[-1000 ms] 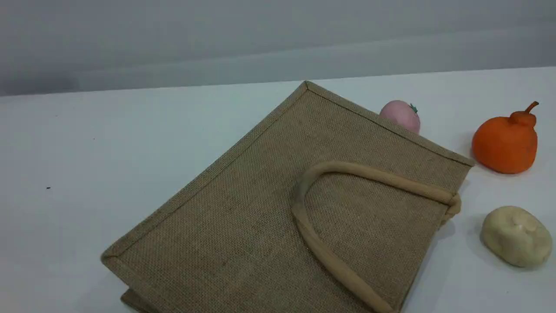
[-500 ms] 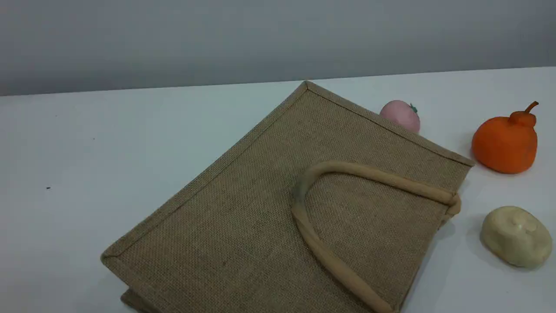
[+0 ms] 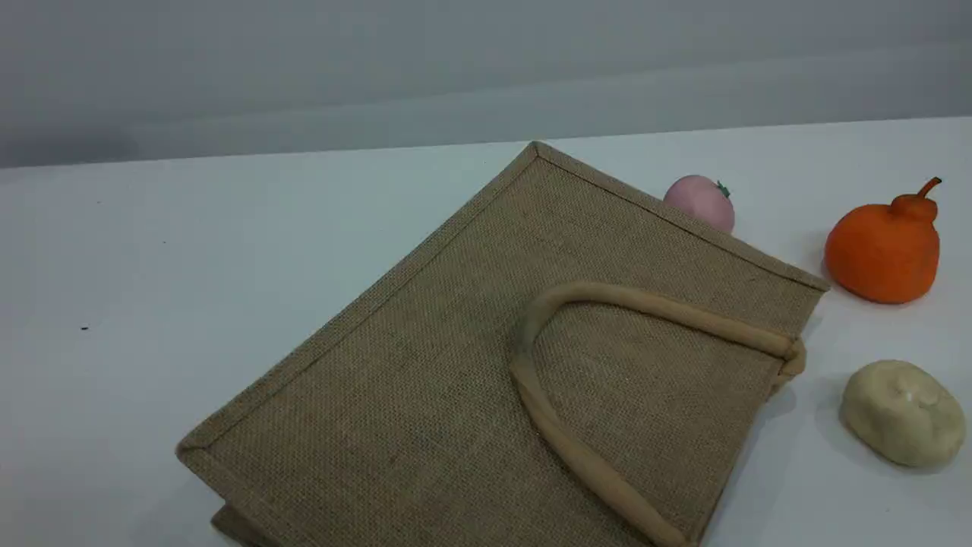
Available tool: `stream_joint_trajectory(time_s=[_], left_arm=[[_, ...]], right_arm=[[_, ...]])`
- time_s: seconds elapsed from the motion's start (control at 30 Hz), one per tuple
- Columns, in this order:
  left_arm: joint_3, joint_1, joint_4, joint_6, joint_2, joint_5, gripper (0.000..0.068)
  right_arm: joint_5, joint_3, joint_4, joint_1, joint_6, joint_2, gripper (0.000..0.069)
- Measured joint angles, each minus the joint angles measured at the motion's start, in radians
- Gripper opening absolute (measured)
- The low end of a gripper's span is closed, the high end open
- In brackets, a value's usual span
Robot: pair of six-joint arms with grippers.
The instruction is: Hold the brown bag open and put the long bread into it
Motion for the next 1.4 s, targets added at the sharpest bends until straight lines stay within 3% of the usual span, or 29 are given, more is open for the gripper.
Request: stream_joint_trajectory(time_s=[0.1,0.2,0.3,0.5,0.63,0.87,1.4], left_arm=[[0.0,0.003,0.0,0.0,0.0,0.0,0.0337],[0.0,0.053,-0.001,0.001,0.0,0.0,0.0337],[0.0,0.155,-0.001,0.001,0.0,0.0,0.0335],[0.0,0.421,-0.001,0.001,0.0,0.0,0.0335],[0.0,0.519,-0.001,0.001,-0.037,0.0,0.0335],[0.0,0.522,-0.001,0.001,-0.157,0.0,0.0335],[0.0,0.521,0.0,0.001,-0.156,0.001,0.0335]], right_arm=[[-0.001,0.0,0.001,-0.058,0.0,0.0,0.0376],[-0.001,0.0,0.005,-0.047,0.0,0.0,0.0376],[-0.001,0.0,0.013,-0.019,0.0,0.0,0.0376],[-0.001,0.0,0.013,-0.019,-0.001,0.0,0.0376],[-0.001,0.0,0.013,-0.019,0.0,0.0,0.0376],[0.0,0.0,0.013,-0.022,0.001,0.0,0.0376],[0.0,0.0,0.013,-0.023,0.0,0.0,0.0376]])
